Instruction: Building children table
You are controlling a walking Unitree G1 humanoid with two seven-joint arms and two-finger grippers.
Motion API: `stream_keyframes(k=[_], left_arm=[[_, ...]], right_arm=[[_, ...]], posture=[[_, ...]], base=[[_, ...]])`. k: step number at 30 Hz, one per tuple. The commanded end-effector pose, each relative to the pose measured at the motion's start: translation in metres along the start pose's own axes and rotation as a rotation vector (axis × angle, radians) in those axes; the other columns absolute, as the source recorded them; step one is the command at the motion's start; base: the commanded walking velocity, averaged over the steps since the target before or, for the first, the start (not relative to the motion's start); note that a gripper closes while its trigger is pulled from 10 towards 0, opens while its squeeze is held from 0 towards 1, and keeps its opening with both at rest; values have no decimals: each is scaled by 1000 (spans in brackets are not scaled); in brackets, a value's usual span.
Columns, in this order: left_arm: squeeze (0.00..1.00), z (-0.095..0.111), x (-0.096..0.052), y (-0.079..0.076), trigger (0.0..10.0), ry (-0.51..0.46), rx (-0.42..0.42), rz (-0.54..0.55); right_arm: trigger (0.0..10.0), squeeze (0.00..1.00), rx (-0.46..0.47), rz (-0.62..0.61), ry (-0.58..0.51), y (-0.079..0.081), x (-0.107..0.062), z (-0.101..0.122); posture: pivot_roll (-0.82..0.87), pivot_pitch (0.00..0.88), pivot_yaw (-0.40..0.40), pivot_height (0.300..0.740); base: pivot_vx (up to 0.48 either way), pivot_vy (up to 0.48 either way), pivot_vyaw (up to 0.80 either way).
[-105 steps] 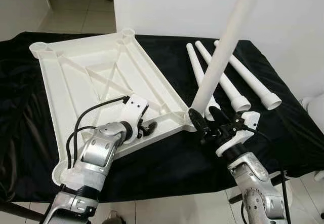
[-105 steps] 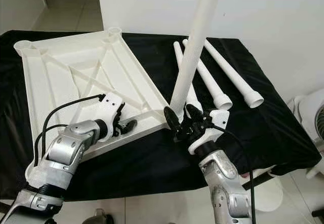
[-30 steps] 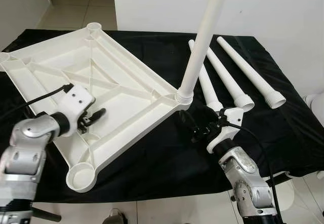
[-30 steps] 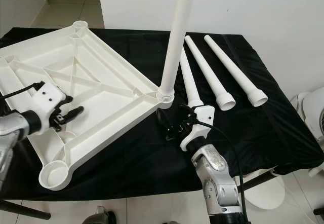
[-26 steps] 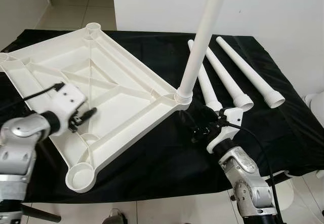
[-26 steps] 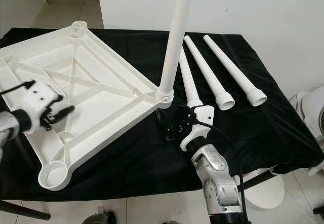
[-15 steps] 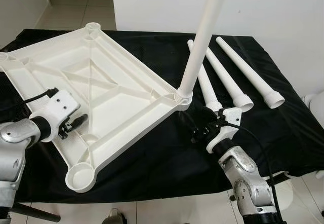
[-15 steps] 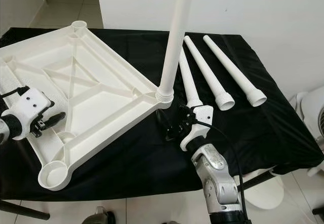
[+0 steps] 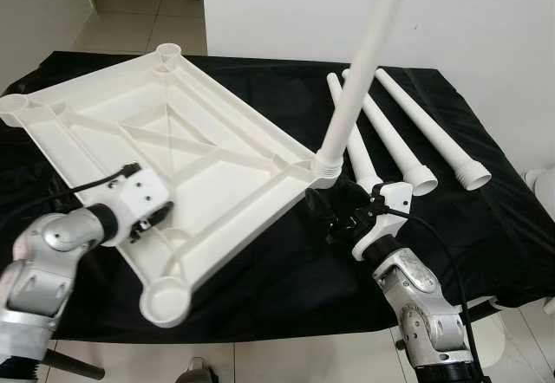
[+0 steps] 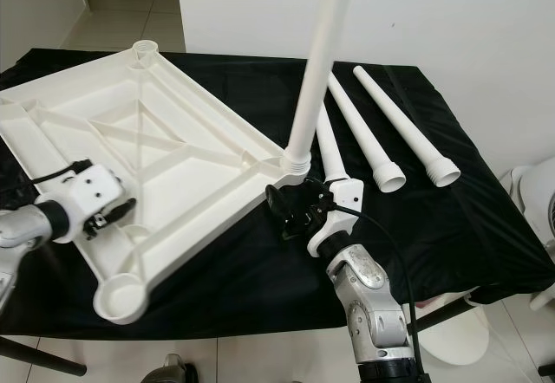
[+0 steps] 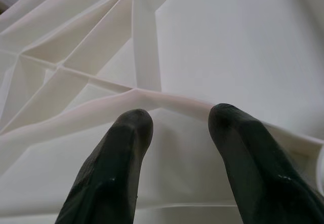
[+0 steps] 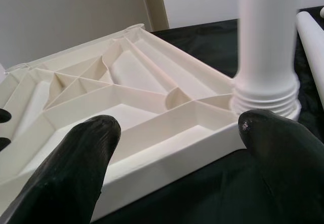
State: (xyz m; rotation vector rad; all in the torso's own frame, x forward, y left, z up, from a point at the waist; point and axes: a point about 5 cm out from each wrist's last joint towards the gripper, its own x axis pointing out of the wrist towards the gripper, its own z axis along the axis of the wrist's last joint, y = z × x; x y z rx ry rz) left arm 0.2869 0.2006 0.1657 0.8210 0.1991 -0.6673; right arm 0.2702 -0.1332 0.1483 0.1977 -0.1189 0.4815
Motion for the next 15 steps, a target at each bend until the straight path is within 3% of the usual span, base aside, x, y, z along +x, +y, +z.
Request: stream_keyframes(k=[1,5,9,15], left_arm=[[0,0,9,-17,10000,0,1,-82],[0,6,18,-23,10000,-24,-7,-86],[0,18,36,-26,10000,-62,-37,-8],[0,26,46,-26,10000,-86,-78,50]], right_arm=[[10000,0,-11,-16,8,-5,-1,1],[10000,0,-13,-26,6,-6,-3,2],[10000,0,-10,-40,1,-5,-4,2],[10000,0,-7,-50,-1,-4,-5,1]], posture=[[46,67,-49,740],[38,71,-42,740],[30,76,-37,740],[28,82,-35,740]], base=[[0,0,0],[0,0,0],[0,0,0],[0,0,0]])
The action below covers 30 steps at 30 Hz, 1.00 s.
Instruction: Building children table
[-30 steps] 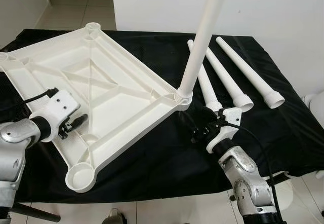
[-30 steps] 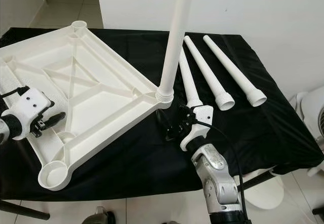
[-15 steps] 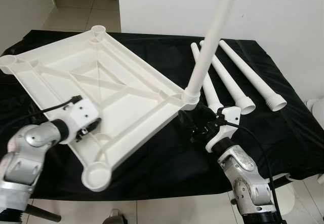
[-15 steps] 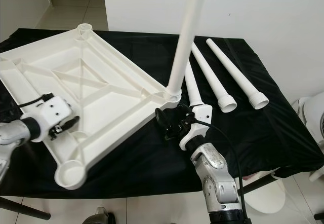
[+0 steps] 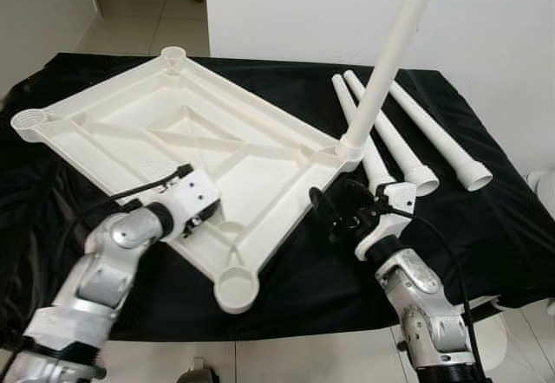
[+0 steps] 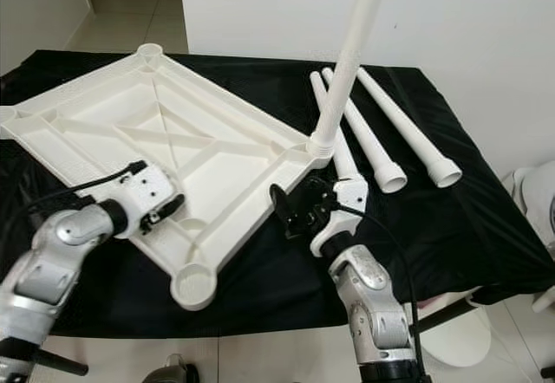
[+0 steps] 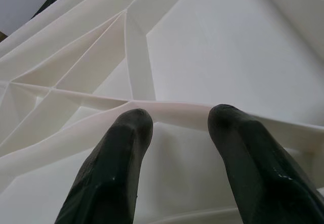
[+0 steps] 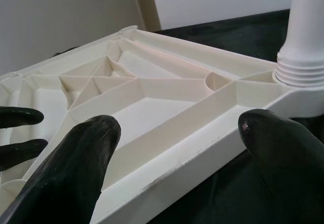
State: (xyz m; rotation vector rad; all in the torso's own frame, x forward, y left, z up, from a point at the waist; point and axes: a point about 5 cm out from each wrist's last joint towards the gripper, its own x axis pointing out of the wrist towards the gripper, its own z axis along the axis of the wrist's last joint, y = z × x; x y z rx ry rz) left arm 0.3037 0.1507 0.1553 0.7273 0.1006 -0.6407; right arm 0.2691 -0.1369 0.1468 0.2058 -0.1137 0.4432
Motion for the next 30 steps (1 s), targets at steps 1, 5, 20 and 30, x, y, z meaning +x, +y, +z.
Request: stream_keyframes(k=[1,5,20,30], left_arm=[[0,-2,6,-2,10000,6,-19,27],[0,-1,5,22,10000,-10,-54,164],[0,33,-17,13,10000,-249,-185,-145],[0,31,-14,-35,10000,-223,-129,-421]], right_arm=[[10000,0,-13,-15,-2,-2,-2,1],[10000,0,-8,-25,-2,-2,-2,1],[10000,0,-8,-17,4,-5,-1,-1],[10000,0,-59,-93,4,-30,-7,2]], posture=[[28,86,-36,740],[28,94,-37,740],[49,95,-38,740],[41,93,-36,740]], base=[[0,0,0],[0,0,0],[0,0,0],[0,0,0]])
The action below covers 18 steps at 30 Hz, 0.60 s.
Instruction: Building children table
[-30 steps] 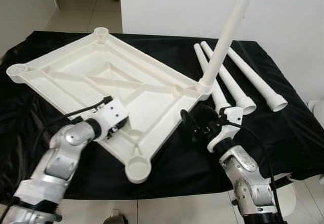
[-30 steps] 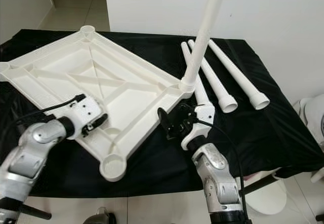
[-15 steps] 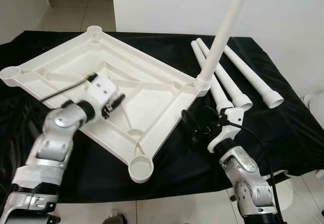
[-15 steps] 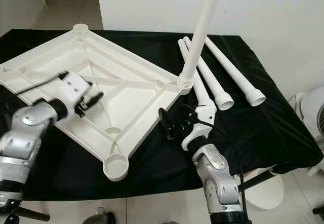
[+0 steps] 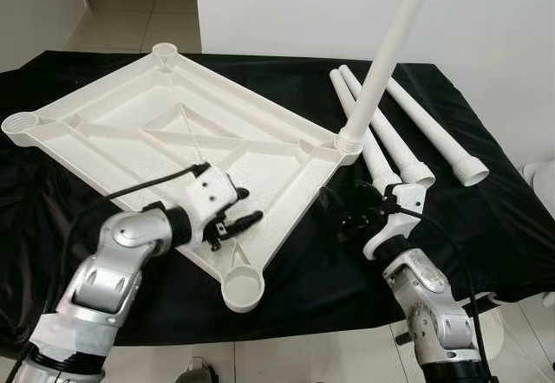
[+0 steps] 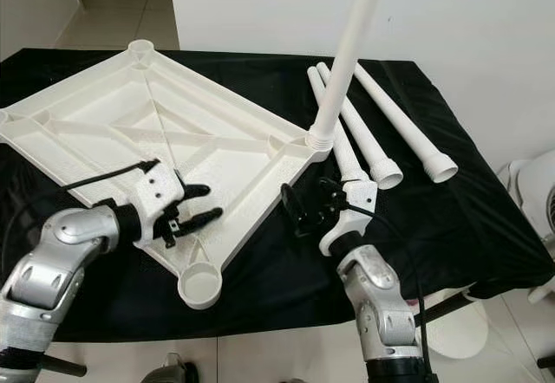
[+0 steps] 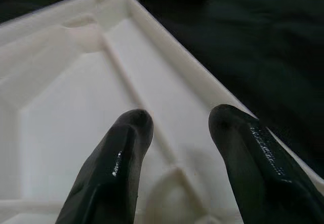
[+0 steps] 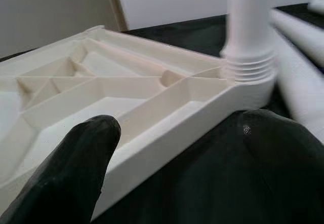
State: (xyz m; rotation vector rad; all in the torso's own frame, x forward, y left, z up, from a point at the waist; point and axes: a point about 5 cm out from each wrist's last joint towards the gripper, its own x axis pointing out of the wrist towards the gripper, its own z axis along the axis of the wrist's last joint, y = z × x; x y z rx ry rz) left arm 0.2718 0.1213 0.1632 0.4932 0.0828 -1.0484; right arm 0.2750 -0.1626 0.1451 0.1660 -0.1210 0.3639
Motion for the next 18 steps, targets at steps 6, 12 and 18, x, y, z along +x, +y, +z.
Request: stream_keyframes(k=[6,12,18], left_arm=[[0,-3,-6,-6,10000,35,29,-91],[0,-11,-30,16,10000,109,57,-72],[0,-14,-40,28,10000,154,71,-62]], right_arm=[[10000,0,-24,-20,15,-7,-3,-2],[10000,0,-39,-17,27,-12,-7,-4],[10000,0,-43,-7,28,-12,-6,-5]], posture=[[37,95,-35,740],[42,91,-33,740],[43,90,-35,740]], base=[[0,0,0],[0,0,0],[0,0,0]])
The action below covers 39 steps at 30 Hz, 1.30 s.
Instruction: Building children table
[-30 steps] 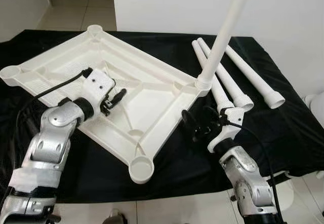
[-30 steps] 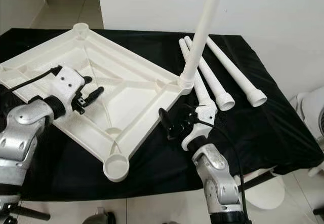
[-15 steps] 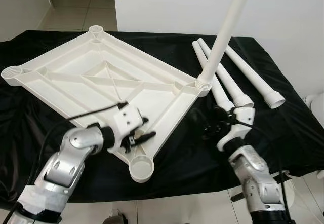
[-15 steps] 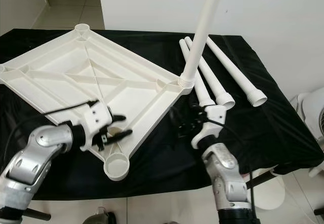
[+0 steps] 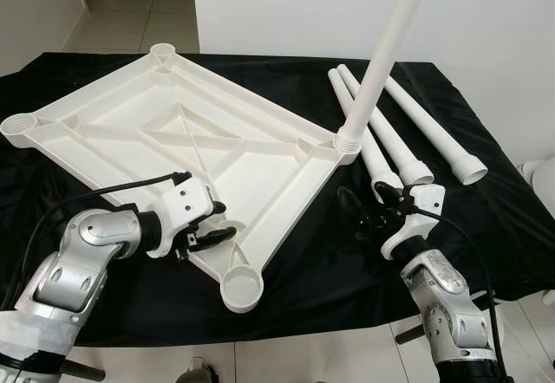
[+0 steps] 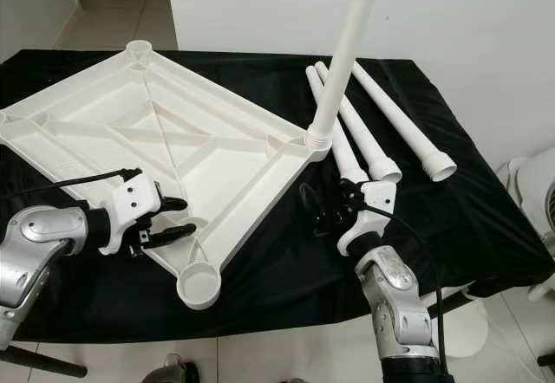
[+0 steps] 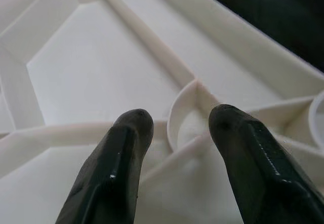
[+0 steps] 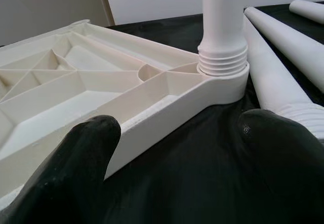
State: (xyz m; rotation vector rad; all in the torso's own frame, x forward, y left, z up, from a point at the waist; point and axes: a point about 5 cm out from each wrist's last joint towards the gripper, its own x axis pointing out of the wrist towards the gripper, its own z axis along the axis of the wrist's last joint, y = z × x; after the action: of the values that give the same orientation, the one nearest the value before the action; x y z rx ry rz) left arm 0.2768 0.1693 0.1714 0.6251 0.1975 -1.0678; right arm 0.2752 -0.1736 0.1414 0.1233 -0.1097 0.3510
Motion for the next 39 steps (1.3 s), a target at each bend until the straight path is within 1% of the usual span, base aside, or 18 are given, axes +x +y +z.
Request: stream_keyframes(k=[1,2,7,11,12,16,17,18,19,20,21,24,26,27,32,33,34,39], left_arm=[[0,-3,-2,3,10000,24,20,-9],[0,-4,-3,4,10000,33,33,-11],[0,-8,-1,3,10000,57,37,-22],[0,-16,4,8,10000,124,75,-4],[1000,-16,6,8,10000,127,75,-8],[1000,-16,7,8,10000,128,83,-17],[1000,-16,8,9,10000,146,121,-14],[0,-16,11,11,10000,159,153,-3],[0,-16,11,11,10000,159,153,-3],[0,-17,14,13,10000,173,182,7],[0,-17,14,13,10000,173,182,7],[0,-18,19,17,10000,213,249,11],[0,-20,20,17,10000,228,261,4],[0,-22,23,17,10000,252,294,-26],[0,-24,25,18,9961,271,307,-55],[0,-24,26,18,8980,273,307,-66],[0,-25,27,18,0,266,305,-84],[0,-27,27,19,0,270,303,-96]], right_arm=[[10000,0,-4,9,12,-1,-1,-3],[10000,0,-6,12,14,-1,-2,-4],[10000,0,-8,14,14,-1,-2,-3],[10000,0,-12,15,12,-2,-1,-3],[10000,0,-13,14,11,-2,-1,-3],[10000,0,-15,13,11,-3,-2,-3],[10000,0,-15,12,10,-3,-2,-3],[10000,0,-16,11,10,-3,-2,-3],[10000,0,-16,11,10,-3,-2,-3],[10000,0,-18,10,10,-3,-2,-2],[10000,0,-18,10,10,-3,-2,-2],[10000,0,-20,9,8,-4,-1,-2],[10000,0,-20,9,7,-3,-1,-2],[10000,0,-20,9,5,-3,-1,-2],[10000,0,-21,5,2,-3,-2,-1],[10000,0,-20,4,2,-3,-2,-1],[10000,0,-19,0,1,-3,-3,-1],[10000,0,-18,-11,3,-3,-6,-2]], posture=[[43,89,-36,740],[44,89,-36,740],[40,86,-35,740],[36,82,-33,740],[33,80,-31,740],[33,77,-30,740],[30,75,-29,740],[28,72,-26,740],[28,72,-26,740],[28,72,-26,740],[28,72,-26,740],[25,65,-19,740],[23,65,-15,740],[22,65,-11,740],[19,71,-3,740],[18,73,-2,740],[14,76,4,740],[12,78,9,740]], base=[[0,0,0],[0,0,0],[0,0,0],[0,0,0],[0,0,0],[0,0,0],[0,0,0],[0,0,0],[0,0,0],[0,0,0],[0,0,0],[0,0,0],[0,0,0],[0,0,0],[0,0,0],[0,0,0],[0,0,0],[0,0,0]])
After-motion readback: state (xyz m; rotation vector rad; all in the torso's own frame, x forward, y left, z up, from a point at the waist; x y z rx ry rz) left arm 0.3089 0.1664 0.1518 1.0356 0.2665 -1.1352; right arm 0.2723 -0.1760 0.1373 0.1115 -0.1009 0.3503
